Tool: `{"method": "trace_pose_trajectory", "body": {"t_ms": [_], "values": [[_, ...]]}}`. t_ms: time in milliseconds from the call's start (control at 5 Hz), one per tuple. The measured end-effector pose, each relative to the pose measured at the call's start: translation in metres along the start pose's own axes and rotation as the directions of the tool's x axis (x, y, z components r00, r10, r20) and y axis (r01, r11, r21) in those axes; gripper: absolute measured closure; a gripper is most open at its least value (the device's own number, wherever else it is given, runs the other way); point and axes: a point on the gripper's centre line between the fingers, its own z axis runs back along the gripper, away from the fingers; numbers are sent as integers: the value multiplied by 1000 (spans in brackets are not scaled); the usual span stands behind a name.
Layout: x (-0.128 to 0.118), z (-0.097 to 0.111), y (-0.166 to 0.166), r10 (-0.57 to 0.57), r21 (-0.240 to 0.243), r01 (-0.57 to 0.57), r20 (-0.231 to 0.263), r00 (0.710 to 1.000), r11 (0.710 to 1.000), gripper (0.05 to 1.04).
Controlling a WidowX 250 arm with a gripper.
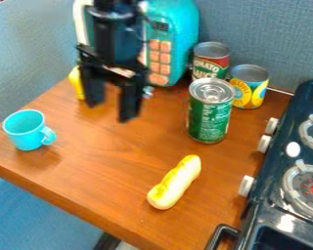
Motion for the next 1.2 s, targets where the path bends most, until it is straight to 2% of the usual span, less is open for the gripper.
{"method": "trace_pose_trajectory", "body": {"t_ms": [400, 600, 800, 1200], "values": [[-25, -4, 95, -40, 113, 46, -59, 997, 992, 87], [-17, -13, 140, -50, 109, 55, -50, 997, 993, 87], [-7, -20, 173, -3, 71, 7, -58, 998, 997, 87], [-7, -21, 174, -9, 67, 13, -61, 998, 998, 87]]}}
